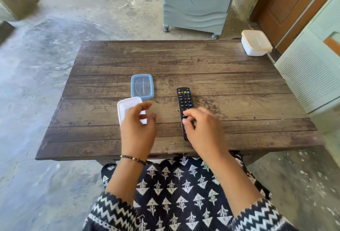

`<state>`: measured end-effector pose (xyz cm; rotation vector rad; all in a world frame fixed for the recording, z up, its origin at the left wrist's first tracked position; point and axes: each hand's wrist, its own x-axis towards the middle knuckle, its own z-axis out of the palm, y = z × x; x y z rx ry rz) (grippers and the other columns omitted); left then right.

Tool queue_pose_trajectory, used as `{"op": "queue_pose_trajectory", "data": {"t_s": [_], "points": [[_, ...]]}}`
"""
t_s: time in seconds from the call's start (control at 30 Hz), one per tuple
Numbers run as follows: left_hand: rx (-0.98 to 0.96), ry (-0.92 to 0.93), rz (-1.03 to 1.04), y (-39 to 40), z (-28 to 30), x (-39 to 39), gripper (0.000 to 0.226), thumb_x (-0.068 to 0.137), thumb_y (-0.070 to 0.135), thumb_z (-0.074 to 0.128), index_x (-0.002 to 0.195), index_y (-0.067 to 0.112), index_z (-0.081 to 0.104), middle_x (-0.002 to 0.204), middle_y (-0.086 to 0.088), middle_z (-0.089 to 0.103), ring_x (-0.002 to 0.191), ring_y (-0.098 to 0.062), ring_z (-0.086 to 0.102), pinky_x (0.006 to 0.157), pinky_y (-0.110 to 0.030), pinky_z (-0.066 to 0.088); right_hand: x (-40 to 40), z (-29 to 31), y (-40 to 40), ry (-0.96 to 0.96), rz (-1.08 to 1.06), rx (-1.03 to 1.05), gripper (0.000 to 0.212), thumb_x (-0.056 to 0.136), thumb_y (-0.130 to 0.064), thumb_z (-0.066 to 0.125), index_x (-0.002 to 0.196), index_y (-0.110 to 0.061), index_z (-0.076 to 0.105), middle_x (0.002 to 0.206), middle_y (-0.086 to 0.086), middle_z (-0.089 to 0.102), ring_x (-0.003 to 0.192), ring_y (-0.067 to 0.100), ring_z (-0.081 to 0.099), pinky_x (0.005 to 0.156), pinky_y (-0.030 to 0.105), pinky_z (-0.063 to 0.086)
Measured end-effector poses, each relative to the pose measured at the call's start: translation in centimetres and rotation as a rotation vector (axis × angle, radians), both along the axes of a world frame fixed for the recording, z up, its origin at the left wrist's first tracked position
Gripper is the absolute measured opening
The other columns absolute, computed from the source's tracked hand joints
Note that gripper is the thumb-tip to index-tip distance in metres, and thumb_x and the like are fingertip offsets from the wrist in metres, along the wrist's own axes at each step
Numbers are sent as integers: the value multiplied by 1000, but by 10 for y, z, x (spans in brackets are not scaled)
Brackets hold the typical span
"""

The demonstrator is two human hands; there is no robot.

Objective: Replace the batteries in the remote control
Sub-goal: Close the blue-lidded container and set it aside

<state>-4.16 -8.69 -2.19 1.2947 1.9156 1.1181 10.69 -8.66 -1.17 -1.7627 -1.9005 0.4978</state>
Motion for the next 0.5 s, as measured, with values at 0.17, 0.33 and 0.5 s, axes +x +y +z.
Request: {"op": "queue_pose_trajectory", "data": {"t_s": [0.17, 0.33, 0.5], "points": [[-74, 143, 153, -4, -3, -55, 33, 82, 18, 61, 116, 20, 59, 119, -6, 59, 94, -21, 59, 80, -28, 46, -48, 8, 77, -42, 299, -39, 45, 83, -17, 65, 126, -11, 53, 129, 9, 56, 116, 21, 51, 98, 33, 41], [-199, 114, 105, -7, -11, -69, 37, 82, 25, 63, 118, 17, 58, 119, -6, 62, 103, -24, 61, 84, -29, 43, -84, -4, 152, -322, 539, -309, 100, 69, -24, 78, 146, -9, 16, 154, 12, 19, 141, 28, 17, 114, 36, 18], [-192, 56, 80, -5, -14, -74, 35, 81, 26, 65, 115, 18, 59, 110, 0, 65, 76, -10, 61, 75, -24, 43, -104, -31, 183, -361, 557, -450, 115, 67, -24, 80, 147, -12, -2, 157, 10, -2, 144, 27, -2, 117, 40, 8]]}}
